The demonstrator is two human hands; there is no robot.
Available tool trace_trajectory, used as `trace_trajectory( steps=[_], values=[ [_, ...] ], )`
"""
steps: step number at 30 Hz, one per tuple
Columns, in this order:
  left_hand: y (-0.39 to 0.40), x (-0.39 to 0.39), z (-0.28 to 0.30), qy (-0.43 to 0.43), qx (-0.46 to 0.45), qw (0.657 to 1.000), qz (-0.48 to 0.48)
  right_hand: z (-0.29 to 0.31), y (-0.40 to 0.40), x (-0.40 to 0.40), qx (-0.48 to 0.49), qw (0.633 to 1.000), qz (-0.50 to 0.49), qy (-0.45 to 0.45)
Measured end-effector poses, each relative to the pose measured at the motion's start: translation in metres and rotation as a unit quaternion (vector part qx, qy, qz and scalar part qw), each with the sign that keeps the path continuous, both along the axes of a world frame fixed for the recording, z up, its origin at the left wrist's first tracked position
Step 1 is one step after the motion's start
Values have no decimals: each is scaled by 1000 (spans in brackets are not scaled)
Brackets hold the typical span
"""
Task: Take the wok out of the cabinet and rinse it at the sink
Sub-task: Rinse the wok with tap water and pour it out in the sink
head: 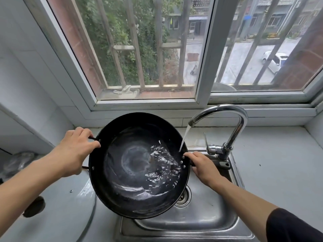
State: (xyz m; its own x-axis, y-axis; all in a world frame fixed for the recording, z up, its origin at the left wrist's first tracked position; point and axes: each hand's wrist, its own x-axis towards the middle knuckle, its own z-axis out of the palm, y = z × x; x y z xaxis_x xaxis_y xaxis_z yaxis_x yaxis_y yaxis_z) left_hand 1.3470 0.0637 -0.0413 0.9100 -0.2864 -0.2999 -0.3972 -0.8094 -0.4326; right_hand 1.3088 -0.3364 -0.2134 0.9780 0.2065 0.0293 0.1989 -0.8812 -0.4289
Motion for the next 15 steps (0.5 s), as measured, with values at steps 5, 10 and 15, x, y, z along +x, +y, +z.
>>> trace_trajectory(
  steps=[5,10,15],
  values=[
    [10,-3,7,-11,-17,1000,18,7,7,11,-2,1000,14,-9],
    [18,-10,11,-6,14,1000,18,8,14,12,-4,999,33,-5],
    [19,-17,11,13,18,999,33,9,14,16,-11,999,51,0]
  ],
)
